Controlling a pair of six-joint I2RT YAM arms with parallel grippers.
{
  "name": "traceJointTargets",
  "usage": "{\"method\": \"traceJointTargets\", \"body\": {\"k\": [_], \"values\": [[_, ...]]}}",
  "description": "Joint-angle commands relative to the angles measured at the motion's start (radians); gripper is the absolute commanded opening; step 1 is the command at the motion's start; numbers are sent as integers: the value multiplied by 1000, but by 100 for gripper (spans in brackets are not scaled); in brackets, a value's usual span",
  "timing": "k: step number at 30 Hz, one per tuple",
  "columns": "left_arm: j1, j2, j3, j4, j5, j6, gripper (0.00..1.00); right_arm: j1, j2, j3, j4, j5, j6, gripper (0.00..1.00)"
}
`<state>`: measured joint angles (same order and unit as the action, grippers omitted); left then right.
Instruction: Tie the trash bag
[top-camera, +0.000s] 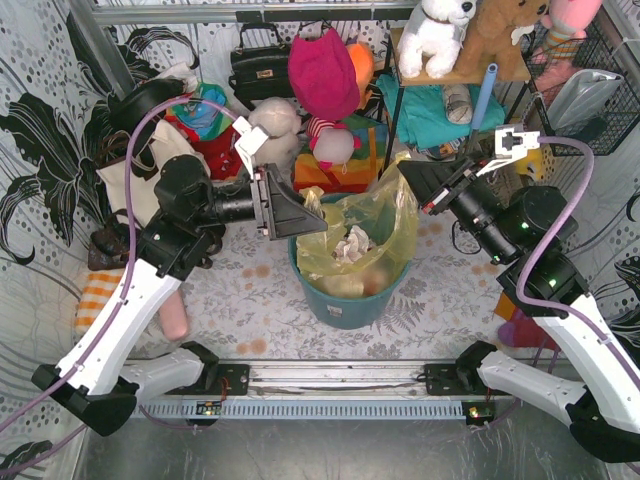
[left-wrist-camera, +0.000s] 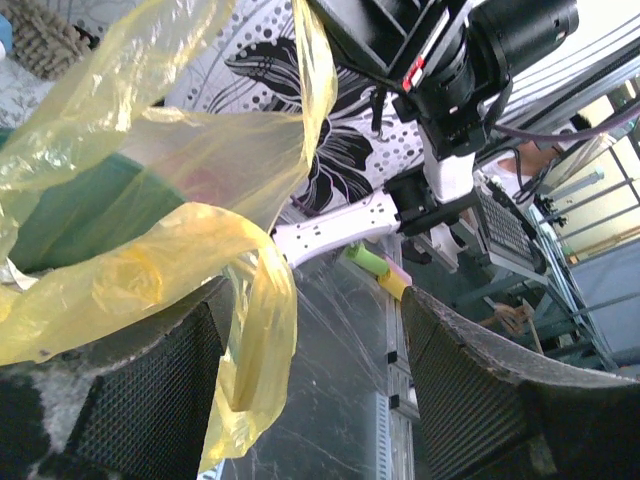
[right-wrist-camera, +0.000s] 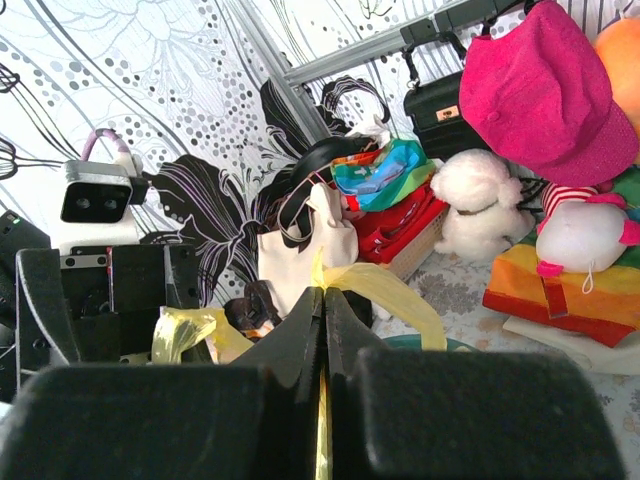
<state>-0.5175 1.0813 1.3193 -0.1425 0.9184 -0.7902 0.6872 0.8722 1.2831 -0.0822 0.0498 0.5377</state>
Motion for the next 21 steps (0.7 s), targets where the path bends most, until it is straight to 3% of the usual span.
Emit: {"method": "traceJointTargets", "body": {"k": [1, 4, 8, 13, 21], "values": [[-5, -15, -6, -40, 79, 45, 77, 8, -13, -11, 27, 11, 15, 0], [-5, -4, 6, -41, 86, 60, 78, 8, -18, -13, 23, 14, 16, 0], [-5, 15, -35, 129, 70, -36, 78, 8, -24, -20, 26, 16, 16, 0], [-5, 21, 7, 115, -127, 40, 77, 7, -24, -21, 30, 6, 17, 0], [-5, -34, 37, 425, -167, 50, 77, 8, -15, 21, 65, -96, -34, 0]]}}
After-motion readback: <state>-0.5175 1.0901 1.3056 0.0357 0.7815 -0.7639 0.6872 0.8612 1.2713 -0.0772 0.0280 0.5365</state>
